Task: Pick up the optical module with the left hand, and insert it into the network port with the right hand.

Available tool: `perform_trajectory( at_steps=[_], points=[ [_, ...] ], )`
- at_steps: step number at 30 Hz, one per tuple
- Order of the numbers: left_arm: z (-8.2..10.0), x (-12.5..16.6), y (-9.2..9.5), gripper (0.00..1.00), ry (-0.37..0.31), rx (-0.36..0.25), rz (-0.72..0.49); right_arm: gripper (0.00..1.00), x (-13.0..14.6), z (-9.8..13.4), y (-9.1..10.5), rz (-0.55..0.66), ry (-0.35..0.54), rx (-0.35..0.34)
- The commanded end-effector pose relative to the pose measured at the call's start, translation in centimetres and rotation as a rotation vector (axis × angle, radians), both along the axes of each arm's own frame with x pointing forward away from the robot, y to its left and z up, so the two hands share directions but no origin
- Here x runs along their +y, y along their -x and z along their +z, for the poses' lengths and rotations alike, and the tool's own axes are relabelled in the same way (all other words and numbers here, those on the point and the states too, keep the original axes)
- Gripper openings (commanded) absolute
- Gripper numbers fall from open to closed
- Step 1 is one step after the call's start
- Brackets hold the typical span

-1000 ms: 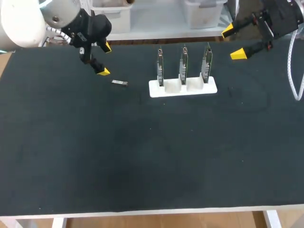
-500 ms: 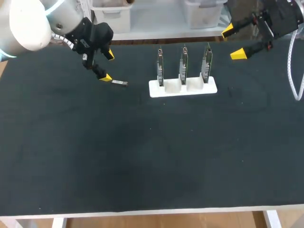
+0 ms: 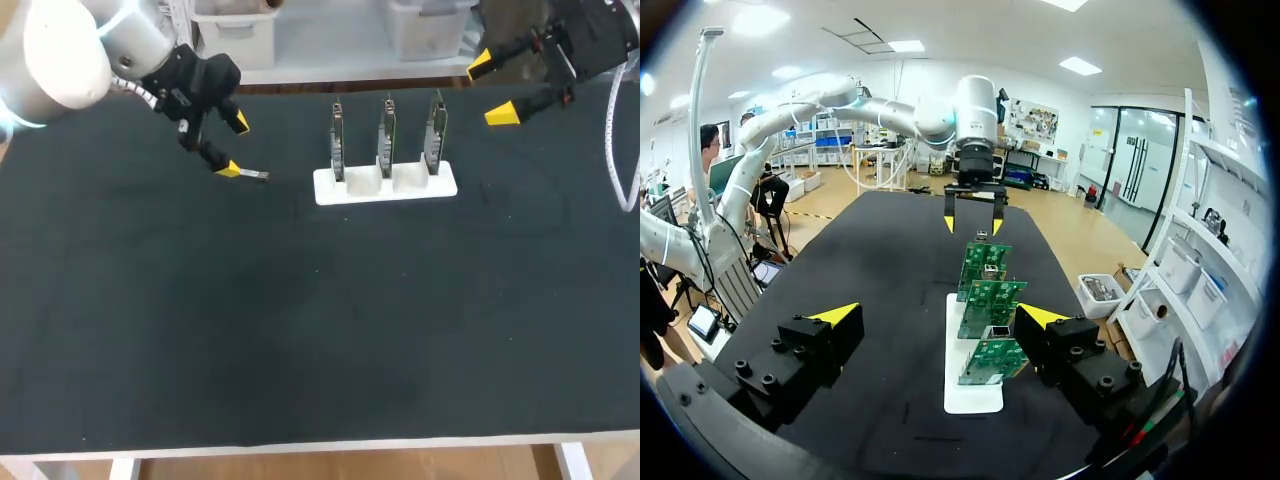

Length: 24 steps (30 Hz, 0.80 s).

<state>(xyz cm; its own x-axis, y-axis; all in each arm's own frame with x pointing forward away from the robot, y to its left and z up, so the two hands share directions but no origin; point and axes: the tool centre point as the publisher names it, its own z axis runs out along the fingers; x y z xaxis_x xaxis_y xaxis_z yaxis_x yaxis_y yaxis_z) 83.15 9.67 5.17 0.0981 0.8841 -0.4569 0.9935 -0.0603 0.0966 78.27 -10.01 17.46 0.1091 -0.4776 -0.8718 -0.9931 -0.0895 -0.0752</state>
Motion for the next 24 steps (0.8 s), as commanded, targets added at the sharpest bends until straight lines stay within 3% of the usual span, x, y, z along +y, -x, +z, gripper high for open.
perform_trajectory(
  at_steps=[1,18,24],
  points=[
    [0.2,0.0,-0.4,1.0,-0.012,0.01,-0.003,1.0,0.0,0.0,-0.1,0.001,0.0,0.0],
    [0.2,0.0,-0.4,1.0,-0.012,0.01,-0.003,1.0,0.0,0.0,-0.1,0.001,0.0,0.0],
    [0.5,-0.2,-1.8,1.0,-0.025,-0.046,-0.024,1.0,0.0,0.0,-0.1,0.001,0.0,0.0]
  ],
)
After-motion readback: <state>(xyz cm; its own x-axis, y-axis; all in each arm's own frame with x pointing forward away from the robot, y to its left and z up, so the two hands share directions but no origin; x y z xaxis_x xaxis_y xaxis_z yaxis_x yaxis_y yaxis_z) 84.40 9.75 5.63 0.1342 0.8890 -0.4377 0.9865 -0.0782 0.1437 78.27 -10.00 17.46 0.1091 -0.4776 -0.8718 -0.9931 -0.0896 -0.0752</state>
